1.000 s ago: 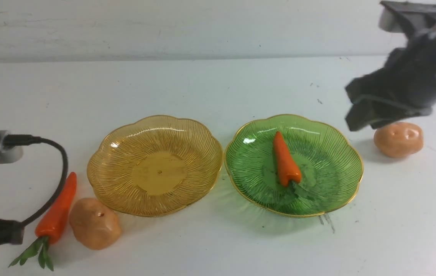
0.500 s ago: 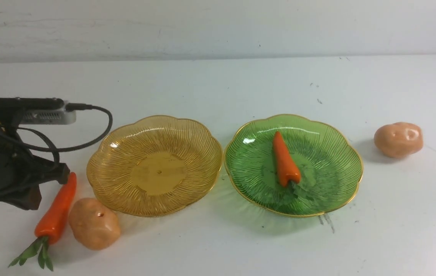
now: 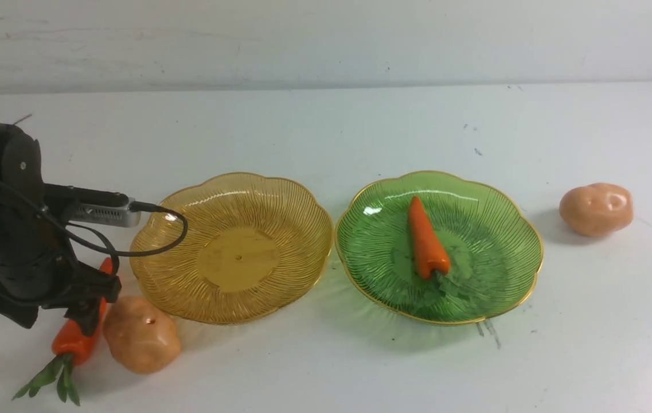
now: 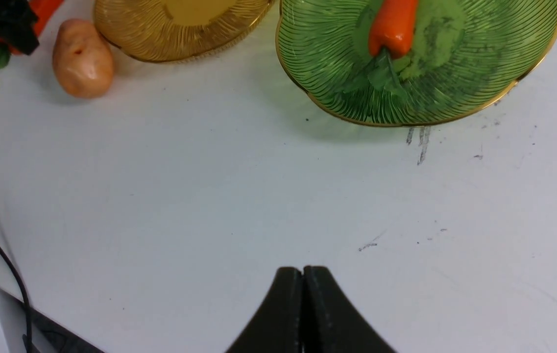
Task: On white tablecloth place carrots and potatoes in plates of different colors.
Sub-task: 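Pick up the carrot from the table and place it on the green plate with the left gripper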
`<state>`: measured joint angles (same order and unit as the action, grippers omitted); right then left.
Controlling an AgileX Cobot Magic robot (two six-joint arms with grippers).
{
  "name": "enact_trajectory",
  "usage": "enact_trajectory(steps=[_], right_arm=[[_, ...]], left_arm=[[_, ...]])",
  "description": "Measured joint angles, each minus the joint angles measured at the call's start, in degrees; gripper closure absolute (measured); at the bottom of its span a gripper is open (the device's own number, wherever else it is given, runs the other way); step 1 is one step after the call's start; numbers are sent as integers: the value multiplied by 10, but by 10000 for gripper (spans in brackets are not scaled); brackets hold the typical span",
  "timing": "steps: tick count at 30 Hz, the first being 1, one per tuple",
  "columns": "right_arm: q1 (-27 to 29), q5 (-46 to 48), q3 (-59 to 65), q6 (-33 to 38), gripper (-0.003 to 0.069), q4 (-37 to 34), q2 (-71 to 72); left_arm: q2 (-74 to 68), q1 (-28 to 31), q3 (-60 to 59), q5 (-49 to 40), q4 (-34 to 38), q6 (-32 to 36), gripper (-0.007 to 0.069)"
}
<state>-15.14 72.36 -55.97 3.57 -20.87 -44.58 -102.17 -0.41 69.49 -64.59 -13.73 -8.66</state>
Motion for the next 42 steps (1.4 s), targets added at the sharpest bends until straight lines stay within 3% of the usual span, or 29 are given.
enact_trajectory(steps=[3, 6, 11, 16, 20, 23, 28, 31, 34, 36, 38, 40, 42], right_arm=[[0, 0, 0, 0, 674, 0, 0], [0, 0, 0, 0, 674, 0, 0], [0, 0, 0, 6, 674, 0, 0], [0, 0, 0, 13, 674, 0, 0], [0, 1, 0, 15, 674, 0, 0], [0, 2, 0, 15, 674, 0, 0], [0, 2, 0, 15, 674, 0, 0], [0, 2, 0, 15, 674, 0, 0], [0, 2, 0, 16, 674, -1, 0], [0, 2, 0, 16, 674, -1, 0], [0, 2, 0, 16, 674, -1, 0], [0, 2, 0, 16, 674, -1, 0], [0, 2, 0, 18, 674, -1, 0]], left_arm=[[46, -12, 71, -39, 36, -4, 351], [74, -61, 140, -35, 103, -5, 352], [36, -225, 236, 71, 220, -9, 352], [-94, -332, 316, 127, 221, -15, 352], [-202, -355, 394, 115, 203, -92, 322], [-252, -355, 464, 58, 195, -149, 235], [-257, -355, 519, -12, 194, -142, 67], [-257, -355, 549, -50, 183, -117, 55], [-249, -354, 570, -57, 157, -101, 145], [-224, -346, 570, -61, 146, -98, 315], [-175, -337, 544, -61, 145, -86, 536], [-114, -326, 493, -61, 137, -73, 601], [-51, -313, 424, -61, 120, -72, 619]])
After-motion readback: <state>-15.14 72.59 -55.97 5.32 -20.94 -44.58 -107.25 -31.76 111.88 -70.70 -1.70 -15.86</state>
